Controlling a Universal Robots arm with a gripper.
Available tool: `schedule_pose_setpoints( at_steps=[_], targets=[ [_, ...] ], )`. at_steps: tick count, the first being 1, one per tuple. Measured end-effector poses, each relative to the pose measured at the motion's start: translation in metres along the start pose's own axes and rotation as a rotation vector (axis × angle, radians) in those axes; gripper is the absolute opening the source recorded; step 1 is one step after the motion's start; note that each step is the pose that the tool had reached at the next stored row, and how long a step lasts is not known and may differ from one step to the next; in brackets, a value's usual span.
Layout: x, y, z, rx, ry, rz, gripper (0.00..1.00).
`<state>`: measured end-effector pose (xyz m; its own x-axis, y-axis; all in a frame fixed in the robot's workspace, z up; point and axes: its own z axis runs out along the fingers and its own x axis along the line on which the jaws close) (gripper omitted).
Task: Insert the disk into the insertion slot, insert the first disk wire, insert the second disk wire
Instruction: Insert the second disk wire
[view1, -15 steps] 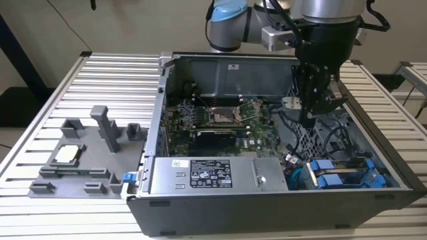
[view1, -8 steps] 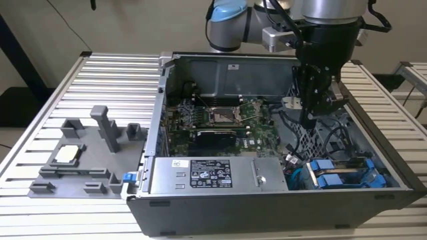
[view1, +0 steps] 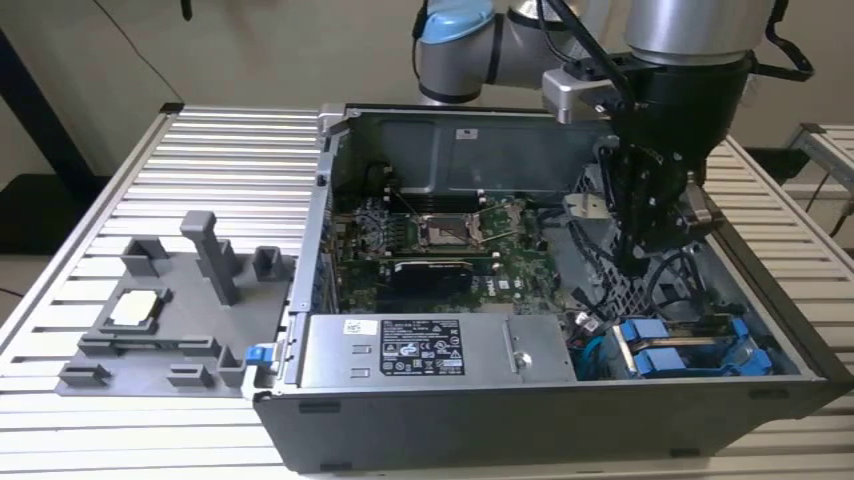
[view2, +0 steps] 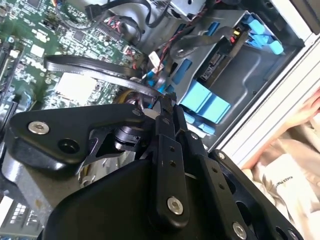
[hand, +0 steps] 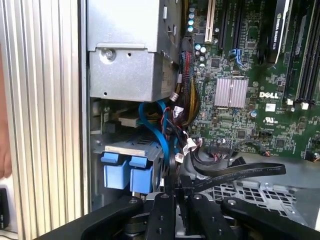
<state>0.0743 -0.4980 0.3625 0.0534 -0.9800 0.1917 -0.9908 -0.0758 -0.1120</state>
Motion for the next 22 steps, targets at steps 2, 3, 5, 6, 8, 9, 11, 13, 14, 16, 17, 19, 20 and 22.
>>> schedule_pose_setpoints(
  at_steps=[2, 3, 5, 6, 8, 9, 11, 13, 14, 16, 17, 19, 20, 22],
  targets=[
    [0.0047, -0.0020, 0.0013, -0.0011, -0.0005, 0.000, 0.16],
    [0.0073, -0.0030, 0.0020, -0.0016, -0.0009, 0.000, 0.16],
    [0.0123, -0.0053, 0.0034, -0.0028, -0.0016, 0.000, 0.16],
    [0.0146, -0.0065, 0.0040, -0.0034, -0.0019, 0.000, 0.16],
    [0.0196, -0.0091, 0.0055, -0.0046, -0.0027, -0.001, 0.16],
    [0.0221, -0.0104, 0.0061, -0.0054, -0.0029, -0.001, 0.16],
    [0.0274, -0.0131, 0.0076, -0.0074, -0.0035, -0.001, 0.16],
    [0.0323, -0.0152, 0.0088, -0.0099, -0.0042, -0.001, 0.16],
    [0.0340, -0.0158, 0.0092, -0.0108, -0.0043, -0.002, 0.16],
    [0.0345, -0.0162, 0.0093, -0.0121, -0.0044, -0.002, 0.16],
    [0.0345, -0.0162, 0.0093, -0.0121, -0.0045, -0.002, 0.16],
    [0.0346, -0.0162, 0.0093, -0.0122, -0.0049, -0.002, 0.16],
    [0.0346, -0.0163, 0.0094, -0.0115, -0.0152, -0.001, 0.16],
    [0.0346, -0.0163, 0.0094, -0.0088, -0.0507, 0.004, 0.16]
  ],
)
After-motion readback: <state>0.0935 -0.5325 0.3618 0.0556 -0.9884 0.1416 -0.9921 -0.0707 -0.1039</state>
